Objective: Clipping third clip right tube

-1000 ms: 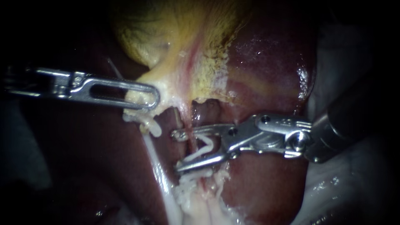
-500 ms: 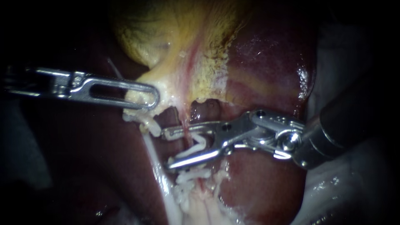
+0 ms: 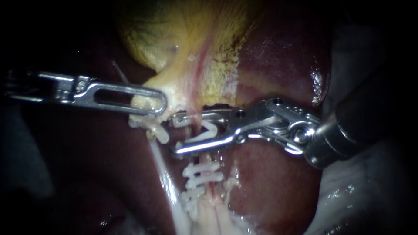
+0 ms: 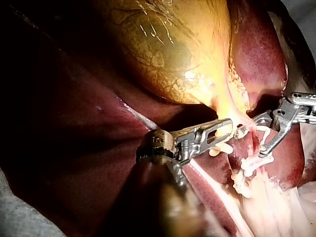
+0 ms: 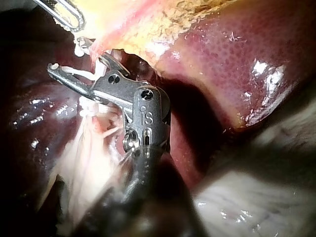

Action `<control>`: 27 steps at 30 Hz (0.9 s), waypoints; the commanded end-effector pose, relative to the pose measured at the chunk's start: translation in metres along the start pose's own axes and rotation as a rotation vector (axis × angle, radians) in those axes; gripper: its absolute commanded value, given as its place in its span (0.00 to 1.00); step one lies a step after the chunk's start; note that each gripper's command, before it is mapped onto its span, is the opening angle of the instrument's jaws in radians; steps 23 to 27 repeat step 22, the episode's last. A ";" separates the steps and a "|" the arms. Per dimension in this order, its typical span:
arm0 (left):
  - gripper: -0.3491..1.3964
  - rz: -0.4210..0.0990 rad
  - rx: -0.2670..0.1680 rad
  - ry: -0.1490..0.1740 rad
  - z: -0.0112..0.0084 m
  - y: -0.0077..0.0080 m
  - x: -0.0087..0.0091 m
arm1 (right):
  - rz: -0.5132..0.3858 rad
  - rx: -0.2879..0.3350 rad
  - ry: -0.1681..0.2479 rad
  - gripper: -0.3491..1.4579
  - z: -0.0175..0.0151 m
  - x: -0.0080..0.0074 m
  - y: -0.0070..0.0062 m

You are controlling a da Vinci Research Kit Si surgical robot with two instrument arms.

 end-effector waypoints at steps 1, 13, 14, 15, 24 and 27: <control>0.00 0.000 0.000 0.000 0.0000 0.0000 0.0000 | 0.035 0.001 0.002 0.01 -0.0004 0.0001 -0.0002; 0.00 0.000 0.000 0.000 0.0001 0.0000 0.0000 | 0.067 -0.005 -0.042 0.00 -0.0006 -0.0007 -0.0001; 0.00 0.000 0.000 0.000 0.0001 0.0000 0.0000 | 0.067 -0.005 -0.042 0.00 -0.0006 -0.0007 -0.0001; 0.00 0.000 0.000 0.000 0.0001 0.0000 0.0000 | 0.067 -0.005 -0.042 0.00 -0.0006 -0.0007 -0.0001; 0.00 0.000 0.000 0.000 0.0001 0.0001 0.0000 | 0.068 -0.002 -0.043 0.00 -0.0006 -0.0007 -0.0001; 0.00 0.000 0.000 0.000 0.0001 0.0001 0.0000 | 0.068 -0.002 -0.043 0.00 -0.0006 -0.0007 -0.0001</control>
